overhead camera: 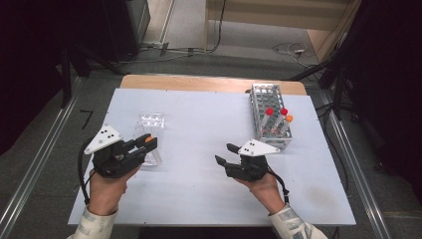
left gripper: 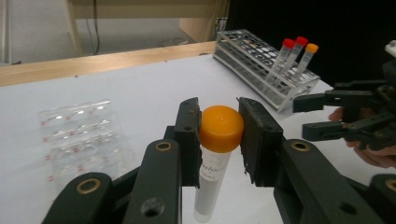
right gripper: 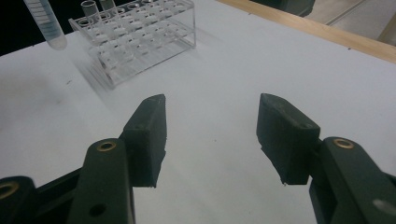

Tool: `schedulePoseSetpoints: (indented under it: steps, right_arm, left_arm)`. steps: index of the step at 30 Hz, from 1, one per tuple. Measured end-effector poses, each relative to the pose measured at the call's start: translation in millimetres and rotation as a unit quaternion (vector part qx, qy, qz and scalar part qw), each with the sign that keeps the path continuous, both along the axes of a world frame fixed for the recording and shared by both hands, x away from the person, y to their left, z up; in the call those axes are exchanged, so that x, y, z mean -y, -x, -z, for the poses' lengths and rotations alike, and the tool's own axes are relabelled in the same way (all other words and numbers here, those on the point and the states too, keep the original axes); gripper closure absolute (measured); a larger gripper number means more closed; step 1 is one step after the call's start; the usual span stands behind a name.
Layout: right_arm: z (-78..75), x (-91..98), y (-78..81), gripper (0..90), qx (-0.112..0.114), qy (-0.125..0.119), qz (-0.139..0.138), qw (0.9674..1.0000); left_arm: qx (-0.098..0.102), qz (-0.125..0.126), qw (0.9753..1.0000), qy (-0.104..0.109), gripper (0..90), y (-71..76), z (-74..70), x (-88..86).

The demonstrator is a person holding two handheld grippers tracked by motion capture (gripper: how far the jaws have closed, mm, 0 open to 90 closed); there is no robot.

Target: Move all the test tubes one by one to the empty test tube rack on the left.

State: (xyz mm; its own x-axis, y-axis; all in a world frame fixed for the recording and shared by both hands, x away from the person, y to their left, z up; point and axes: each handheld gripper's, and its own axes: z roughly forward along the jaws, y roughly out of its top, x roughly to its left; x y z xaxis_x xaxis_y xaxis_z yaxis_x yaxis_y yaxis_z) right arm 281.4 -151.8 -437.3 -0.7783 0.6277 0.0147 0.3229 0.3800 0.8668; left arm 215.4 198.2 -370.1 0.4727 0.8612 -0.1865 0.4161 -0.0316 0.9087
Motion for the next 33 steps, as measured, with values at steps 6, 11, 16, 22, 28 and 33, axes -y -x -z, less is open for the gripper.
schedulePoseSetpoints:
  steps: [6, 11, 16, 22, 28, 33]
  right_arm:
    - [-1.3, 5.7, -2.6, 41.1, 0.001, -0.004, 0.008, 1.0]
    - [-2.1, 8.6, -4.2, 41.1, 0.0, -0.006, 0.014, 0.9999]
    - [-2.1, 9.2, -5.2, 41.1, 0.0, -0.006, 0.015, 0.9999]
    - [-2.0, 11.0, -6.3, 41.0, -0.003, -0.007, 0.019, 0.9998]
    - [-2.3, 12.4, -6.8, 41.1, -0.003, -0.01, 0.022, 0.9997]
    - [-2.6, 12.3, -6.4, 41.1, -0.003, -0.01, 0.022, 0.9997]
  left_arm:
    - [0.006, -0.035, 0.9994, -0.001, 70.3, -4.9, -2.6, -16.2]
    - [0.016, -0.067, 0.9975, -0.01, 70.3, -12.1, -5.4, -26.9]
    - [0.02, -0.086, 0.9959, -0.016, 70.3, -25.0, -1.5, -29.8]
    - [0.015, -0.102, 0.9942, -0.031, 70.3, -41.3, 6.3, -27.3]
    - [0.014, -0.107, 0.9931, -0.045, 70.3, -49.0, 13.5, -21.3]
    - [0.007, -0.112, 0.9924, -0.05, 70.3, -51.8, 23.5, -19.7]
